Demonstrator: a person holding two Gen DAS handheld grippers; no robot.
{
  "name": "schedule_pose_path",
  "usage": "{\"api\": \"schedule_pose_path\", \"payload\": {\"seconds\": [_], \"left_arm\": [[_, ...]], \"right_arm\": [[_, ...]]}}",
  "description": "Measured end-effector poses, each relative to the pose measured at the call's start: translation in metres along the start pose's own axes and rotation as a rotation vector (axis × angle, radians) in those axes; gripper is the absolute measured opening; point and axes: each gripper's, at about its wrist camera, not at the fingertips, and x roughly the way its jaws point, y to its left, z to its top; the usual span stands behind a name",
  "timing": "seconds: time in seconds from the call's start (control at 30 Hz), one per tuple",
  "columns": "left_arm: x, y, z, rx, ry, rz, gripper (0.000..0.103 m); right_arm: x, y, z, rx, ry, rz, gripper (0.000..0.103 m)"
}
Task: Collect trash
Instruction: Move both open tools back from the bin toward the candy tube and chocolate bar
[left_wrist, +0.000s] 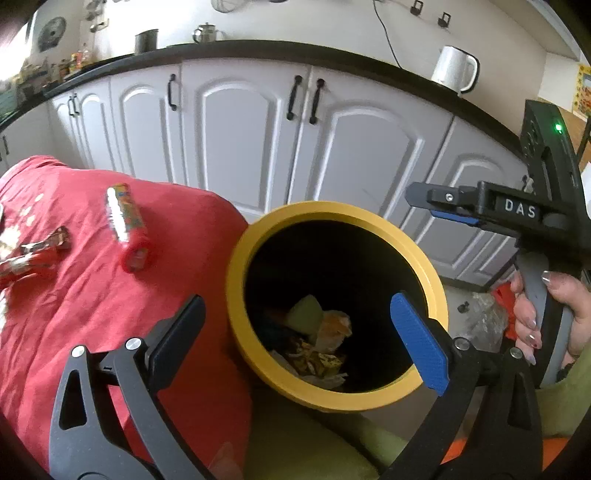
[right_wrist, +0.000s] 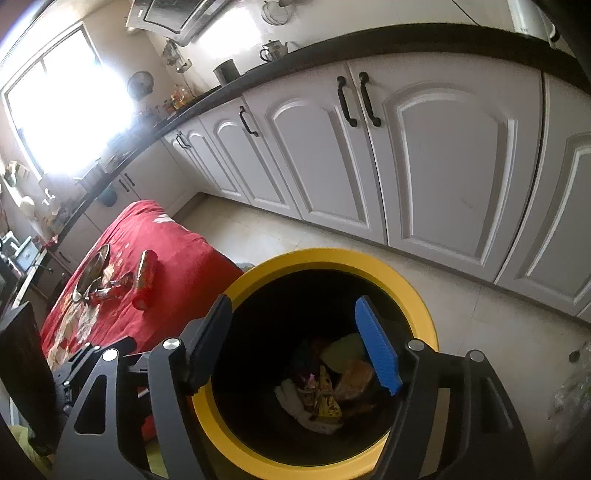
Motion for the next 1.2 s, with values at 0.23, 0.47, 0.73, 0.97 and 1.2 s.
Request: {"api": "schedule_pose_path", "payload": {"seconds": [0.23,0.47,0.73,0.97,1.2], "left_arm": [[-0.017,0.011,0.001,-0.023,-0.034,0.035,0.092],[-0.035,0.025,0.002,-0.056,-0.071,0.07,0.092],[-0.057,0.043,0.001,-0.101,-0.119,0.108,0.092],[-0.07,0.063,-0.004,-0.15,-0.149,0.134,0.092],[-0.086,0.089,-0.009,-0.21,-0.184,0.167,0.092]], "right_arm": [[-0.008,0.021,0.002,-0.055,-0.026,0.007,0.07],[-0.019,0.045,0.004,-0.111,-0.052,0.022,0.074],[-0.028,0.074,0.003,-0.186,-0.082,0.023,0.078],[-0.029,0.095,0.001,-0.235,-0.092,0.024,0.082],[-0.023,0.122,0.002,-0.284,-0.088,0.042,0.082]]}}
